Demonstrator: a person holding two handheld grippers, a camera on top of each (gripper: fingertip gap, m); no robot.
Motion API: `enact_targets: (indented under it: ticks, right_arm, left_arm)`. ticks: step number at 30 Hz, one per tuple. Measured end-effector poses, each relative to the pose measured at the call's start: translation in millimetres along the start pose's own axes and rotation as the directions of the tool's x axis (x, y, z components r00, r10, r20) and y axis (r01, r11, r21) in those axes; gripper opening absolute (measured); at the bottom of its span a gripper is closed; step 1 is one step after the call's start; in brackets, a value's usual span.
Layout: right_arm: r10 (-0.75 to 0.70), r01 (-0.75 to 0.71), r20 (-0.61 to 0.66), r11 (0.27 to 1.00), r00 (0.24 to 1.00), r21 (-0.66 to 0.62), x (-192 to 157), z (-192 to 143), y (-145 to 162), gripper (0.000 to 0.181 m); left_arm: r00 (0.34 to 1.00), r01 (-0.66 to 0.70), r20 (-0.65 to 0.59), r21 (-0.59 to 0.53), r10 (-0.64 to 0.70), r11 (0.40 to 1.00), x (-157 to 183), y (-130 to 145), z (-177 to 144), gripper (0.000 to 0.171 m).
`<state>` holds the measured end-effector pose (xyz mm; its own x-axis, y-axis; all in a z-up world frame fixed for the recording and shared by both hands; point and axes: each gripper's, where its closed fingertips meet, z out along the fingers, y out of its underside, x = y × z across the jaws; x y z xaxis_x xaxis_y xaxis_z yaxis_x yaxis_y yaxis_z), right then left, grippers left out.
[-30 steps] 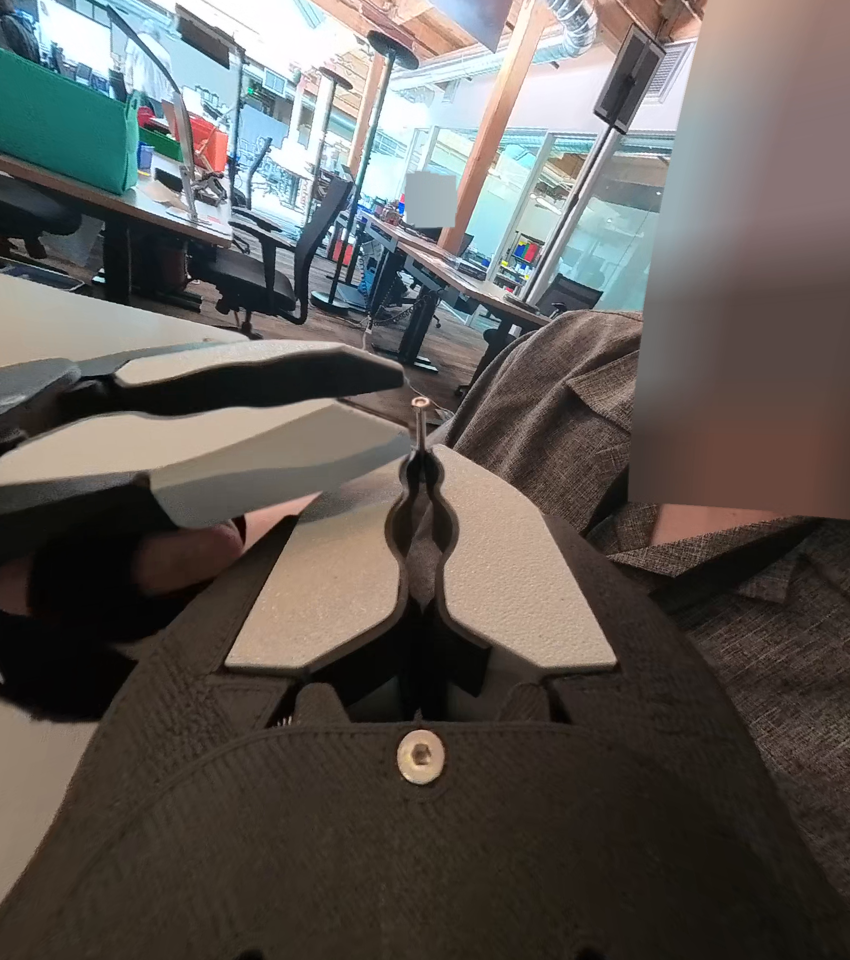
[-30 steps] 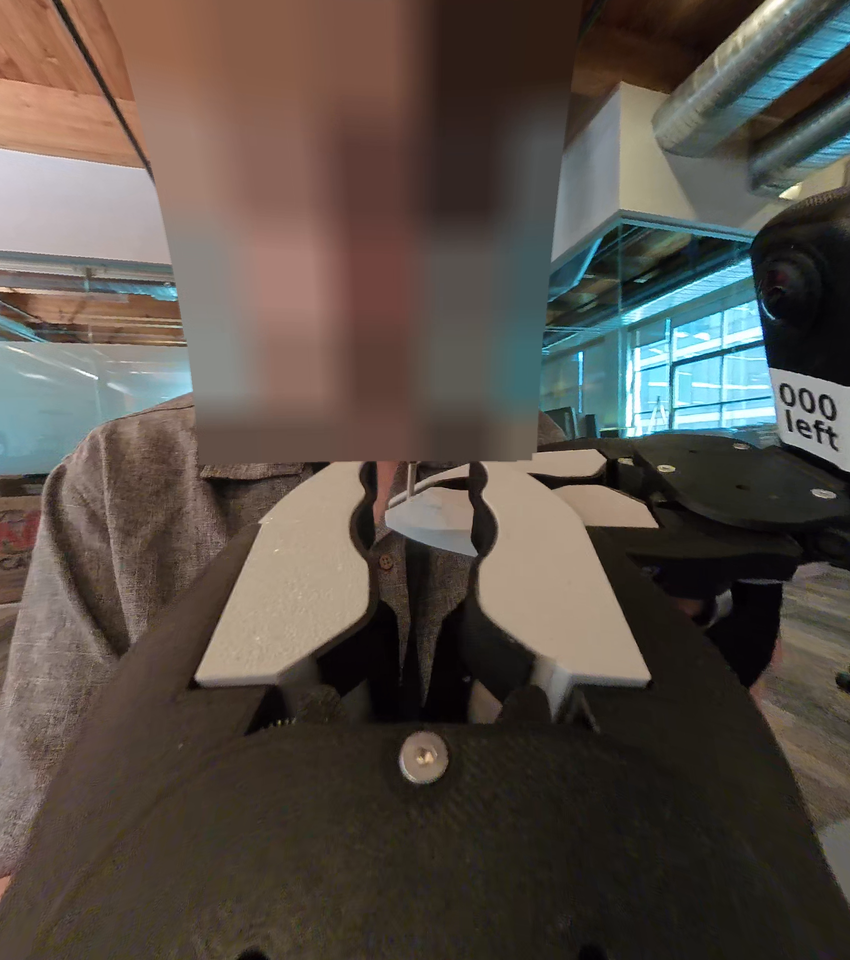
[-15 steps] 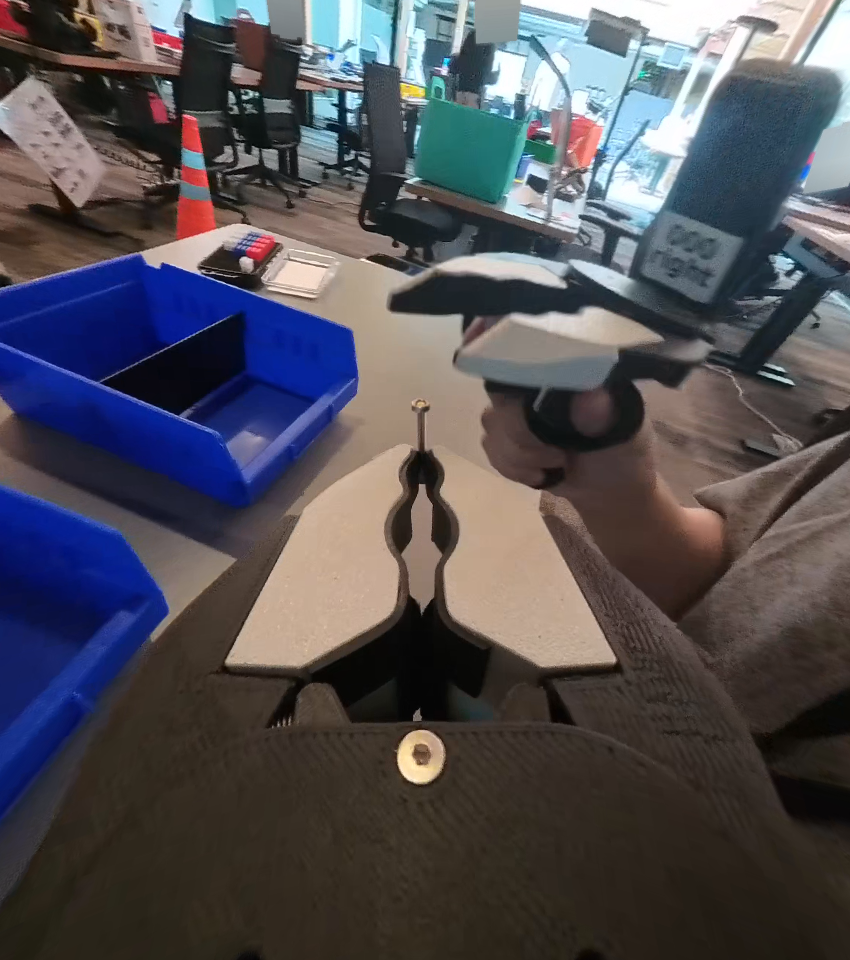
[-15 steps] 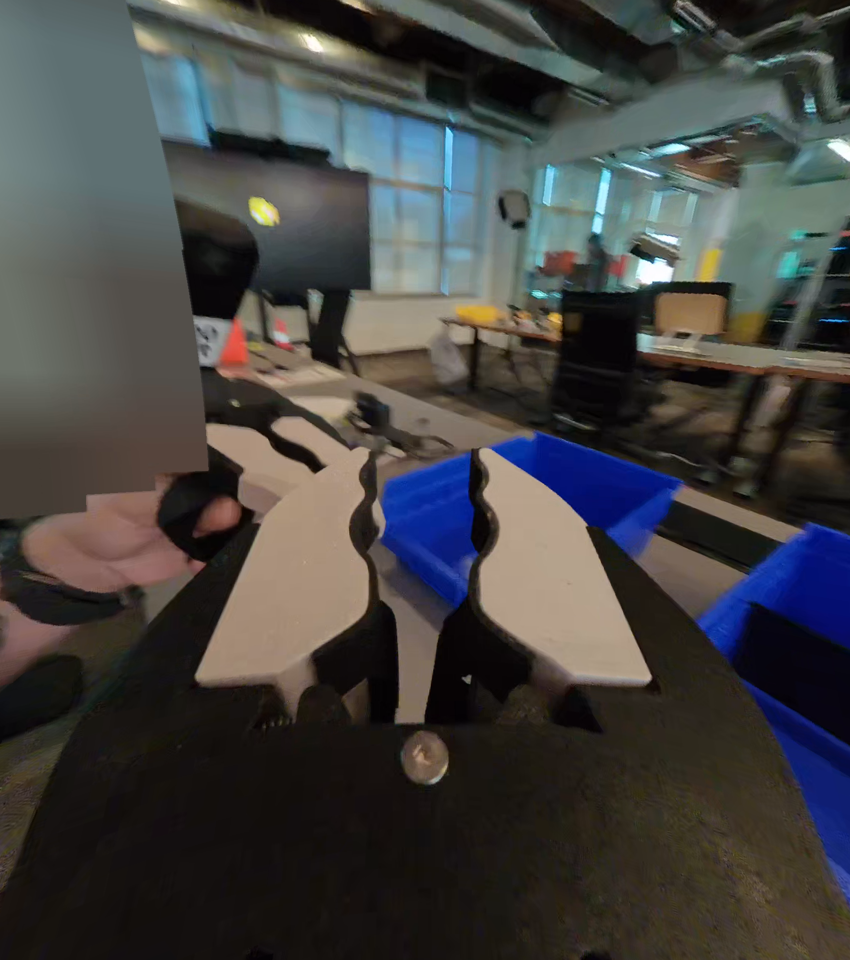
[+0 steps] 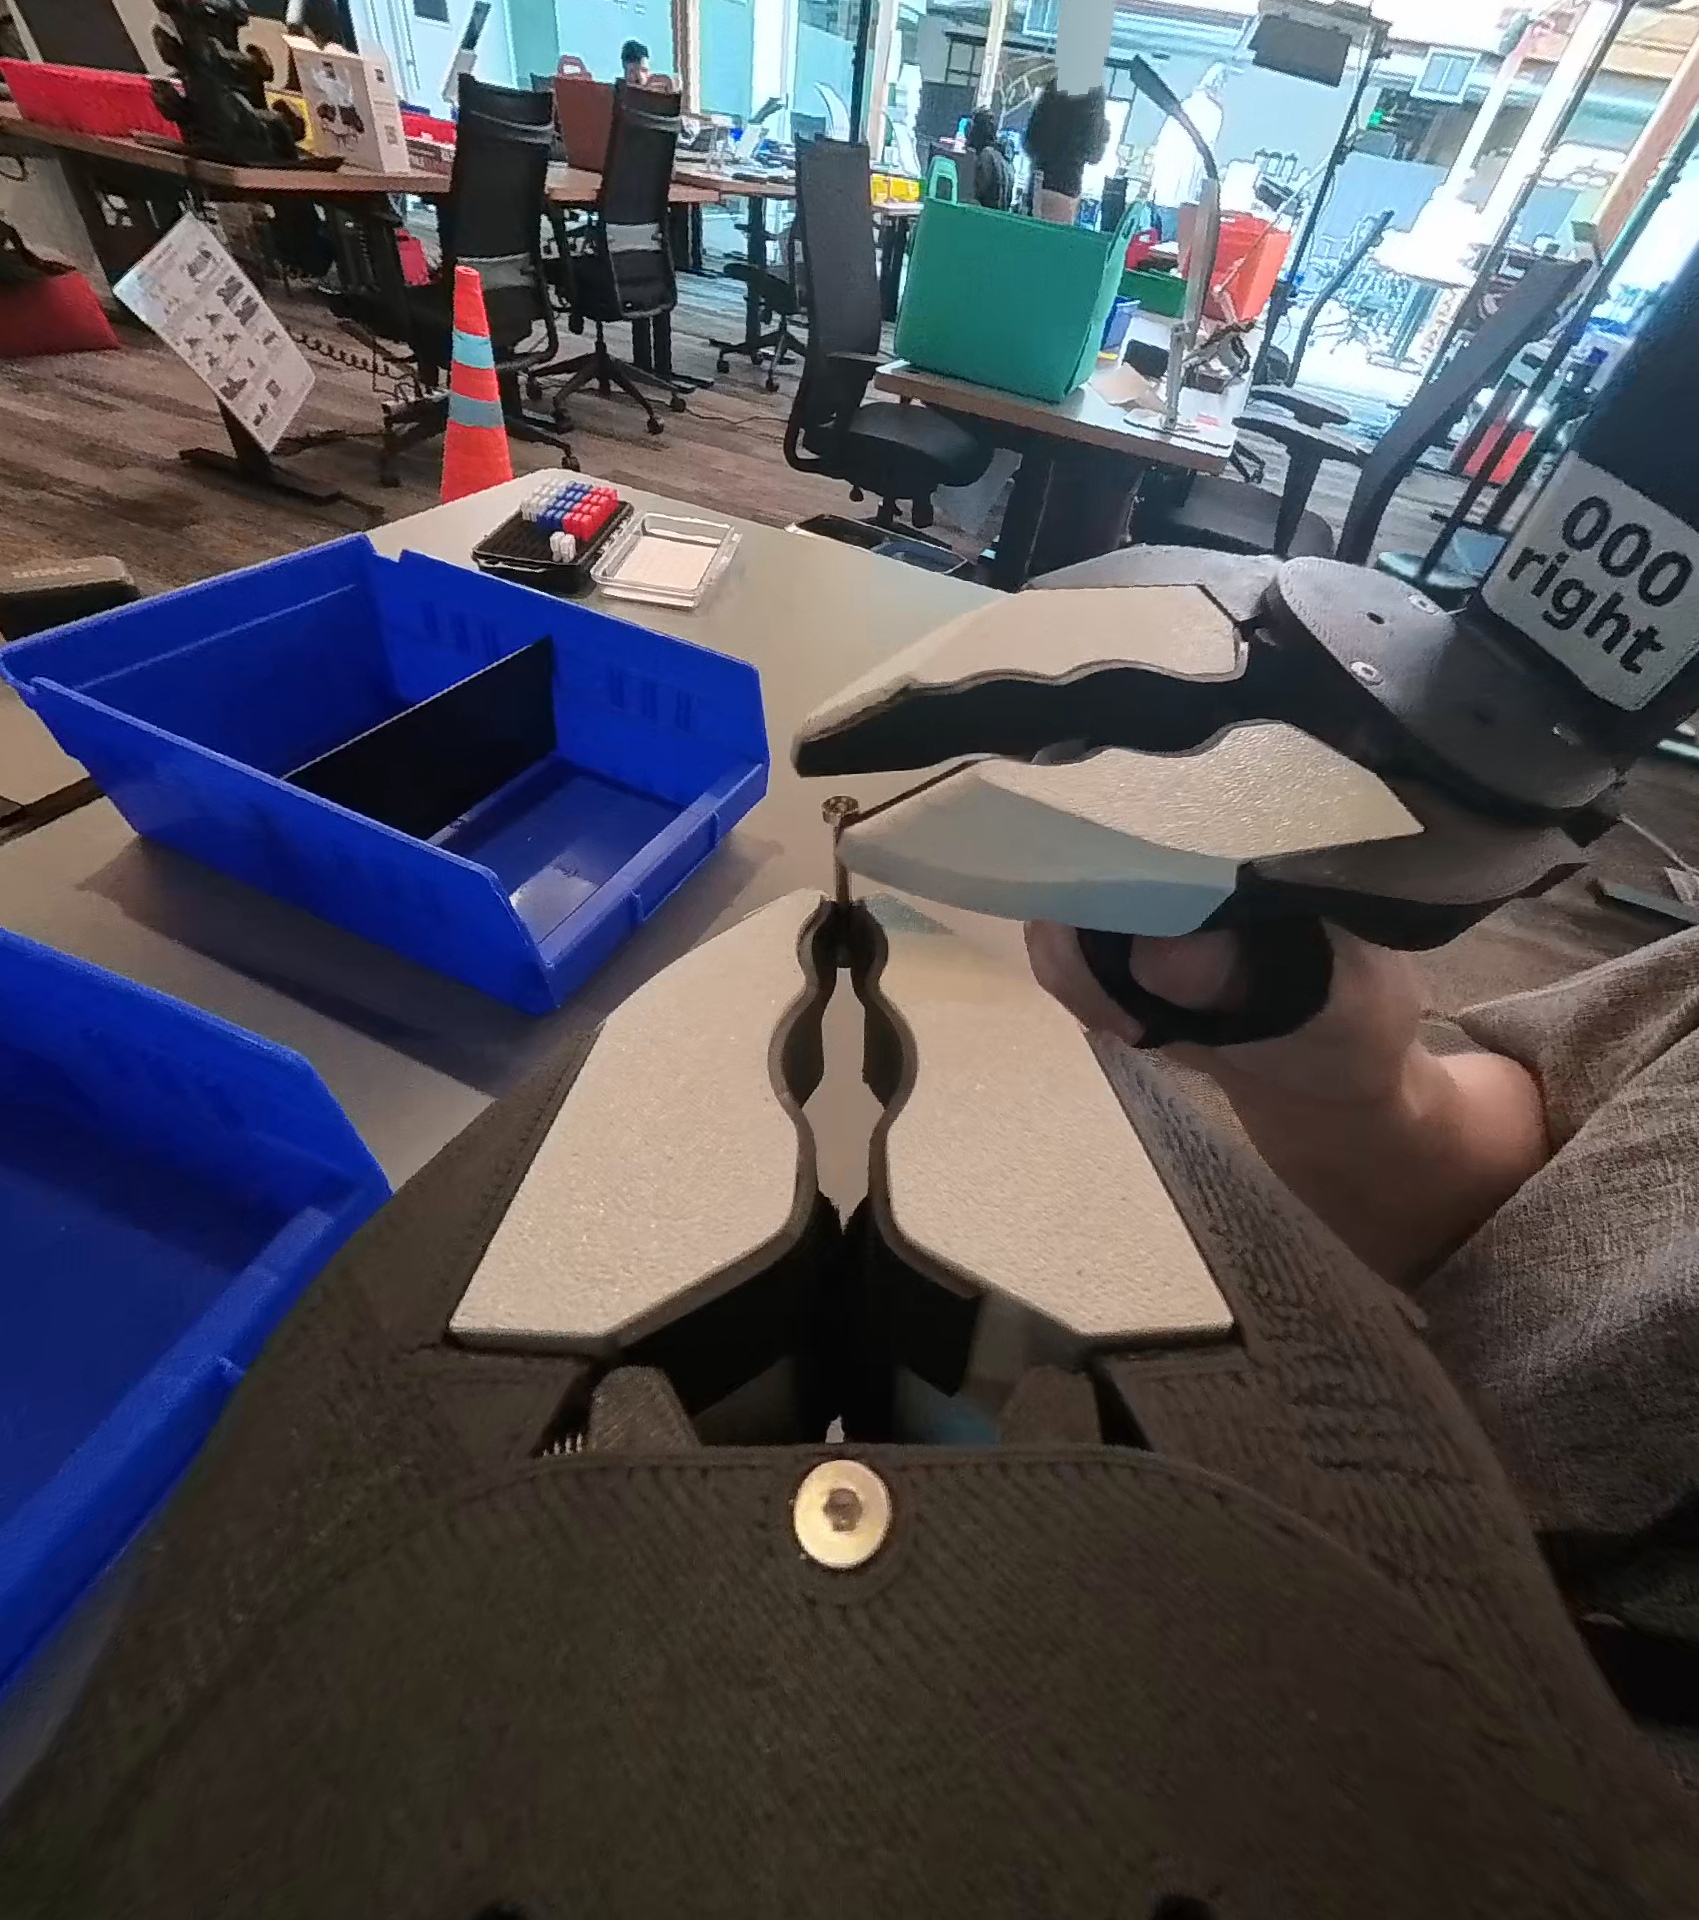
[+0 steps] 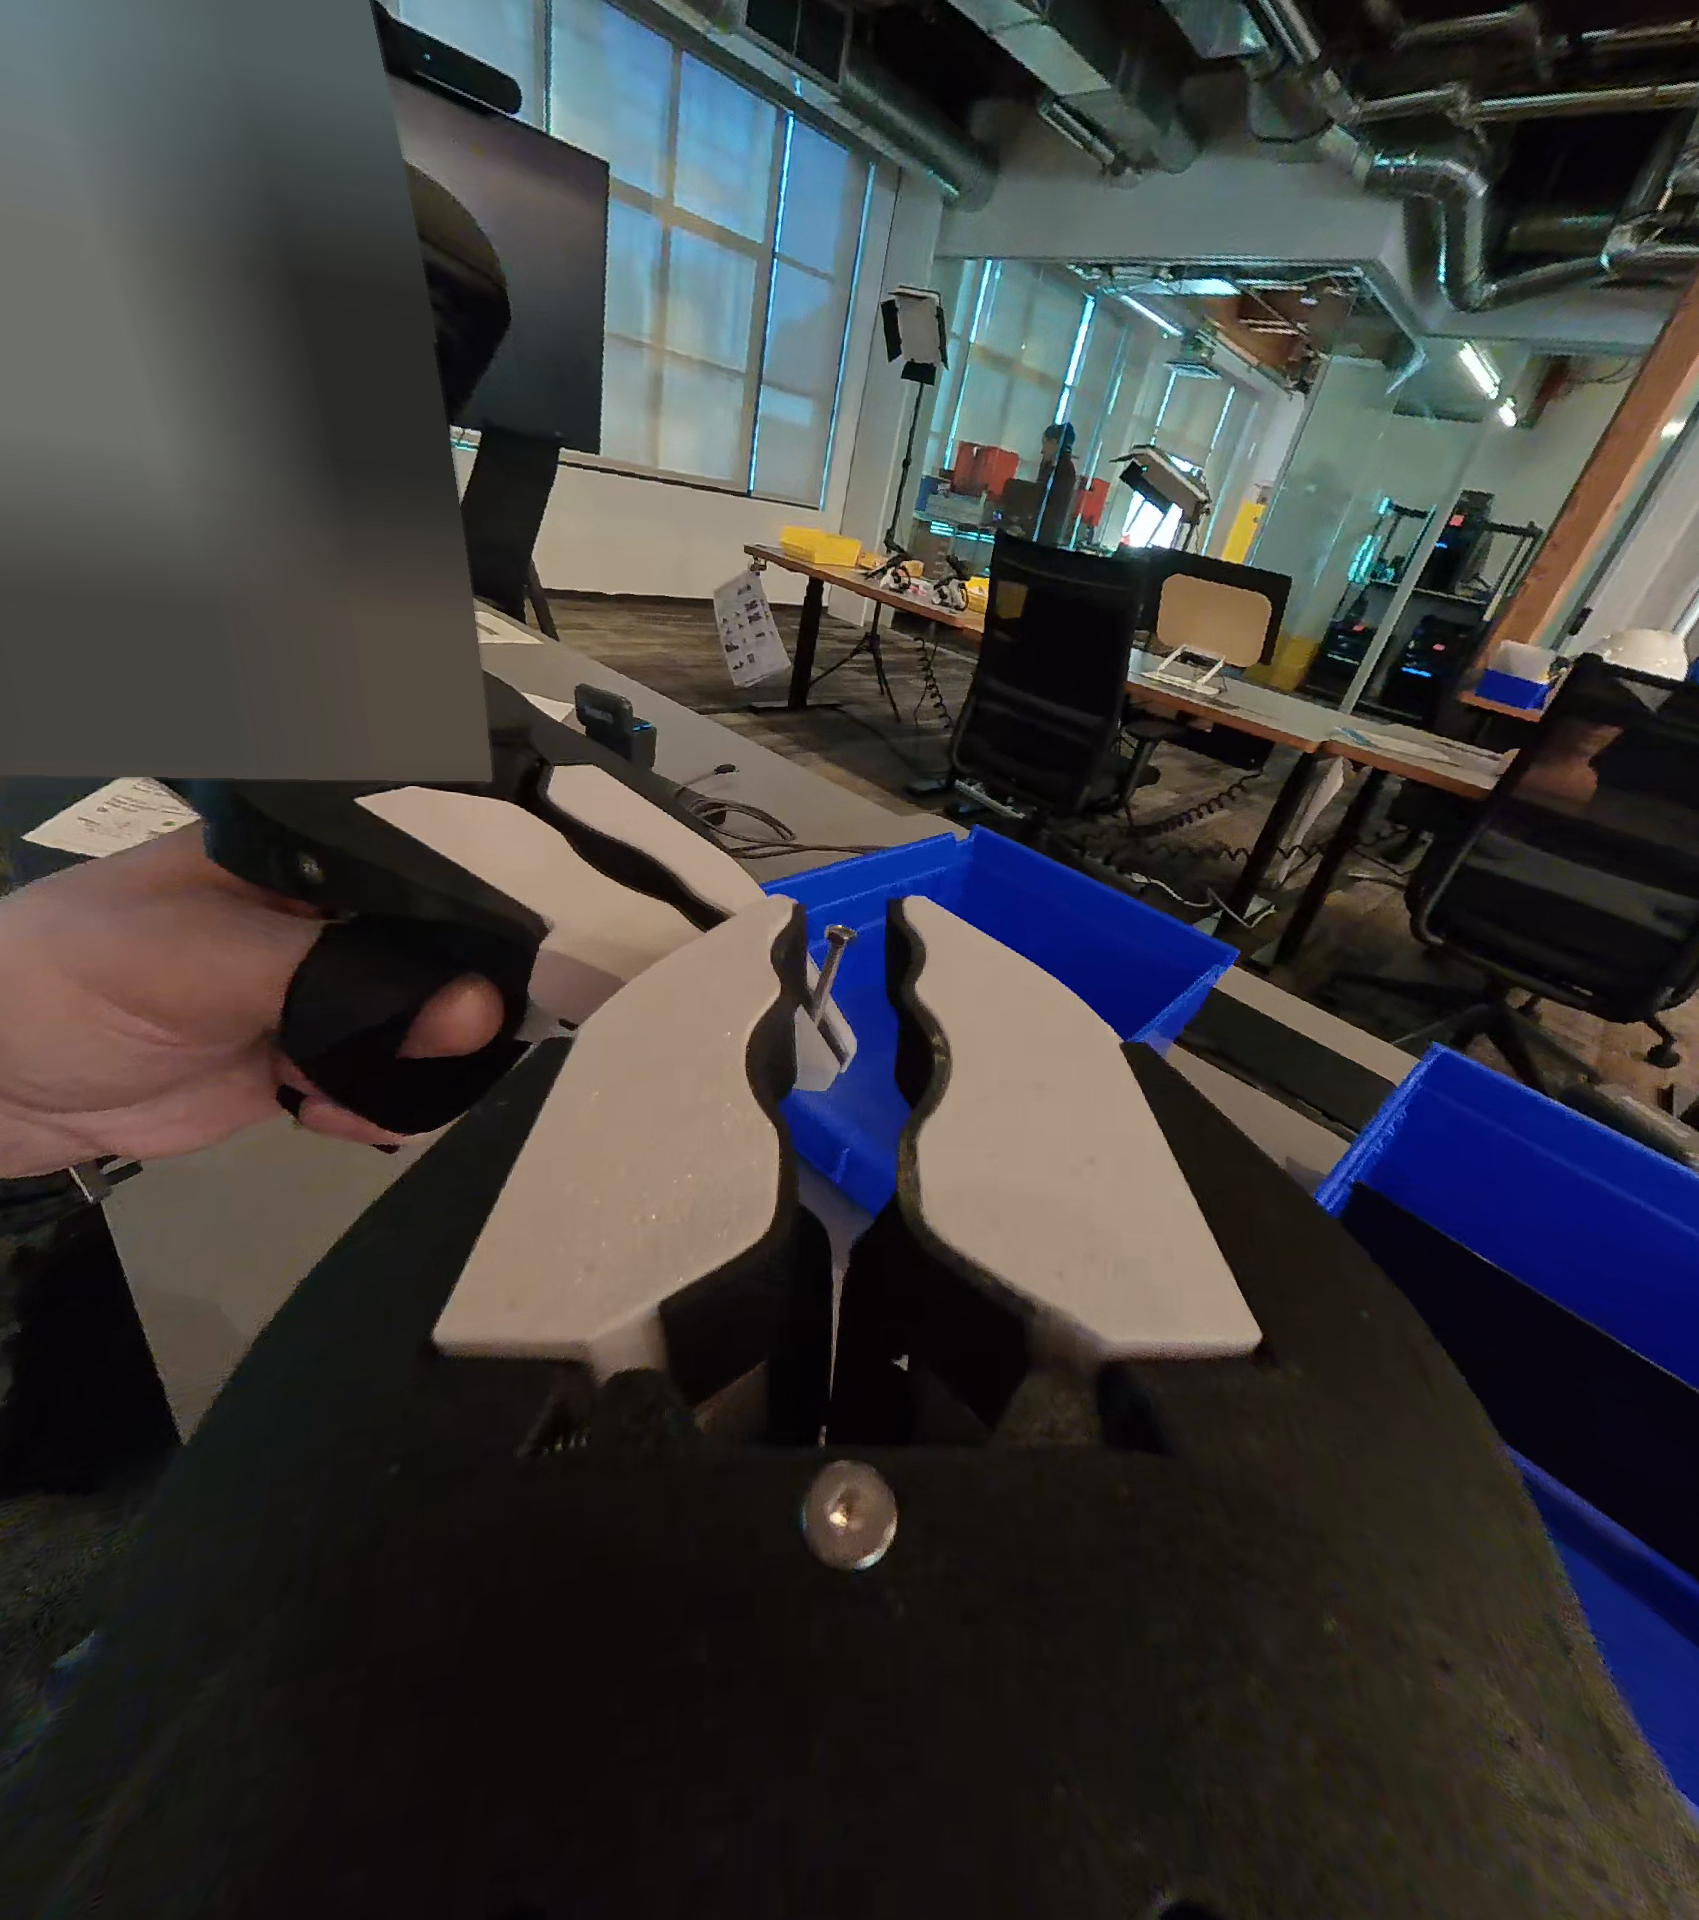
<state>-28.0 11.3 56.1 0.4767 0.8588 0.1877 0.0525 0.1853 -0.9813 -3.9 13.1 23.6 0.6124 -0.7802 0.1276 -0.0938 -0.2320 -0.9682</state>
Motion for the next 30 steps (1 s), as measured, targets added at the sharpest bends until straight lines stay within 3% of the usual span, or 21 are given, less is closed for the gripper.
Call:
enact_targets:
  ticks: [17, 20, 22, 24, 27, 28, 30]
  right_arm:
    - [0.007, -0.007, 0.017, 1.0, 1.0, -0.02, -1.8, 1.2, 4.2, 0.005]
    - [0.023, -0.023, 0.091, 1.0, 0.996, -0.009, -4.9, -1.4, 2.8, 0.004]
    - [0.104, -0.109, 0.234, 0.994, 0.967, 0.009, -9.2, -4.7, -1.1, 0.004]
    - [0.193, -0.22, 0.438, 0.975, 0.878, 0.011, -16.9, -9.6, -7.5, 0.004]
    - [0.284, -0.38, 0.74, 0.924, 0.61, -0.041, -27.0, -20.5, -17.2, 0.003]
    - [0.284, -0.403, 0.812, 0.913, 0.511, -0.066, -30.4, -23.5, -17.8, 0.003]
    - [0.213, -0.399, 0.899, 0.916, 0.382, -0.047, -35.1, -27.2, -16.1, 0.003]
  left_arm:
    - [0.999, -0.033, 0.025, -0.012, 0.034, 0.999, 1.3, 0.4, 0.0, 0.002]
    - [0.999, -0.036, -0.023, -0.003, 0.036, 0.999, 6.9, -0.3, -0.5, 0.003]
    - [0.994, -0.015, -0.105, 0.005, 0.015, 1.0, 14.6, -2.1, -3.1, 0.002]
    - [0.977, 0.015, -0.212, 0.016, -0.011, 1.0, 24.0, -4.8, -7.9, 0.002]
    - [0.935, 0.043, -0.354, 0.021, -0.032, 0.999, 37.9, -7.6, -14.9, 0.002]
    - [0.919, 0.044, -0.392, 0.013, -0.035, 0.999, 41.5, -6.3, -16.2, 0.002]
    - [0.889, 0.06, -0.455, -0.006, -0.056, 0.998, 45.7, -2.3, -17.5, 0.002]
